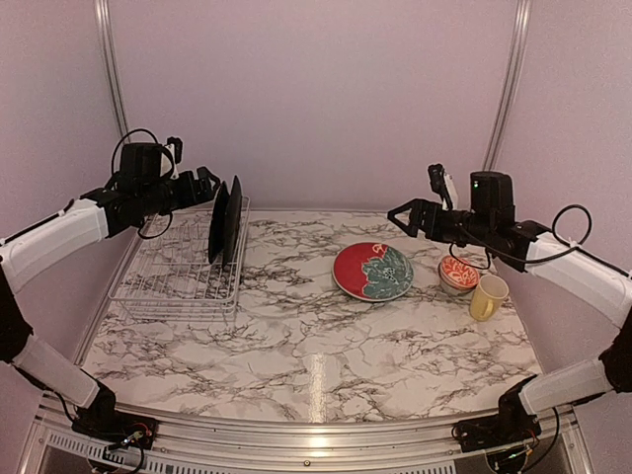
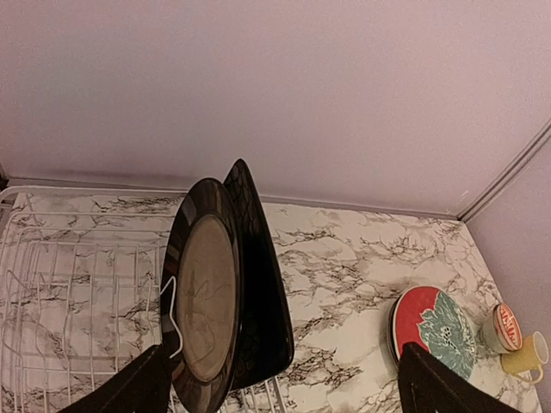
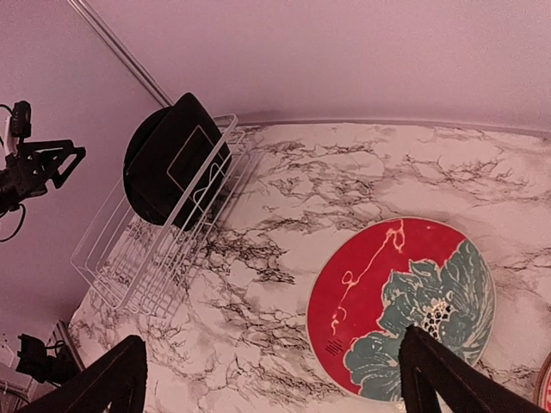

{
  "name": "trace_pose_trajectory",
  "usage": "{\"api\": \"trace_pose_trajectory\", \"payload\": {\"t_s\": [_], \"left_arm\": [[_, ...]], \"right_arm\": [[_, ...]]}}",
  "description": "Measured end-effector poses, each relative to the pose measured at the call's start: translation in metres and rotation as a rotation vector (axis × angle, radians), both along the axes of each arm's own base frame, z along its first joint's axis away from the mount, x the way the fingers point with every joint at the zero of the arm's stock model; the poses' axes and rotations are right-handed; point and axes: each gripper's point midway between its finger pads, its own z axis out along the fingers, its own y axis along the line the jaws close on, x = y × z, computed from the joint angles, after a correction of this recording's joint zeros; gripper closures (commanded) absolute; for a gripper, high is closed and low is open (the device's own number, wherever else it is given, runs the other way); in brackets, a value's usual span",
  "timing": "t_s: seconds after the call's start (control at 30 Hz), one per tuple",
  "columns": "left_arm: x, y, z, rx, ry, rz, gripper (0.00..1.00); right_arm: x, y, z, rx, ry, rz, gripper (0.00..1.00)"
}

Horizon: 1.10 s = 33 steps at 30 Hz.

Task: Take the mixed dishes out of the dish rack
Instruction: Grab the plate from the dish rack.

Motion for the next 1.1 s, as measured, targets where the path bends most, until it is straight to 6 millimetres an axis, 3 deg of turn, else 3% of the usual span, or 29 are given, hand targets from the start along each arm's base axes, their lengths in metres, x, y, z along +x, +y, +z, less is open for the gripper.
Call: {"api": "trace_pose_trajectory", "payload": {"t_s": [0.27, 0.4, 0.7, 0.93, 1.1], "left_arm": [[0.030, -0.020, -0.035, 0.019, 0.124, -0.035, 0.43], [0.029, -0.015, -0.048, 0.047, 0.164, -0.016, 0.48], [0.032, -0.008, -0.053, 0.098, 0.166, 0.014, 0.66], [0.051, -0.012, -0.071, 0.159, 0.198, 0.005, 0.84], [0.059, -0.015, -0.084, 0.195, 0.223, -0.007, 0.89]], "right_arm": [[-0.004, -0.002, -0.013, -0.019, 0.024, 0.002, 0.01], [-0.007, -0.003, -0.020, -0.030, 0.032, 0.005, 0.02], [-0.010, -0.005, -0.029, -0.044, 0.043, 0.006, 0.01], [-0.008, -0.007, -0.030, -0.052, 0.043, -0.009, 0.01], [-0.009, -0.009, -0.033, -0.066, 0.051, -0.018, 0.01]]}}
